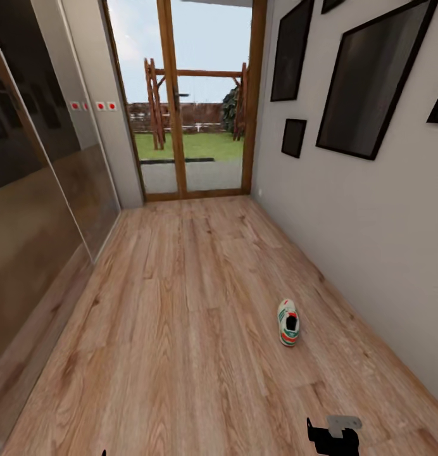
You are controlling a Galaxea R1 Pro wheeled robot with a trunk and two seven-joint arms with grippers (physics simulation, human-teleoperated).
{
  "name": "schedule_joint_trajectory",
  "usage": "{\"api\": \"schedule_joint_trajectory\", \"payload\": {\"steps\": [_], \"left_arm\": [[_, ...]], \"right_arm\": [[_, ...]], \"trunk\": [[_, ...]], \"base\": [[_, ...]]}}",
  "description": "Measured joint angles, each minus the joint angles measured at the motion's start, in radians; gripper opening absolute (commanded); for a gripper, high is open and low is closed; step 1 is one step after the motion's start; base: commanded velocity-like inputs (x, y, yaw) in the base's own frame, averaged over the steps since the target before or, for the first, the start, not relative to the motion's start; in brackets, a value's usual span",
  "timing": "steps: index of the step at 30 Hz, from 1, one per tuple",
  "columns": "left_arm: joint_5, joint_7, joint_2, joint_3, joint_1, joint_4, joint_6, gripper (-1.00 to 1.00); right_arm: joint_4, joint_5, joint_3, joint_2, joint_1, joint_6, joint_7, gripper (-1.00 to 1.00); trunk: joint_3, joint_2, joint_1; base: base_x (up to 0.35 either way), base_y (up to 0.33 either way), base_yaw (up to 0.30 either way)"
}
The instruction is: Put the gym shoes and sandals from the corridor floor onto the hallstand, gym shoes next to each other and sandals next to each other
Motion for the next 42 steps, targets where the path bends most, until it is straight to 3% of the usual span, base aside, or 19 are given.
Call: {"api": "schedule_joint_trajectory", "payload": {"steps": [23,42], "left_arm": [[0.0,0.0,-0.001,0.0,0.0,0.0,0.001,1.0],[0.0,-0.001,-0.002,0.0,0.0,0.0,0.001,1.0]], "right_arm": [[0.0,-0.001,0.0,-0.001,0.0,0.0,0.001,1.0],[0.0,-0.005,0.0,0.0,-0.001,0.0,-0.002,1.0]], "trunk": [[0.003,0.0,0.0],[0.011,0.0,0.0]], "base": [[0.161,0.278,-0.041],[0.327,0.027,-0.084]]}}
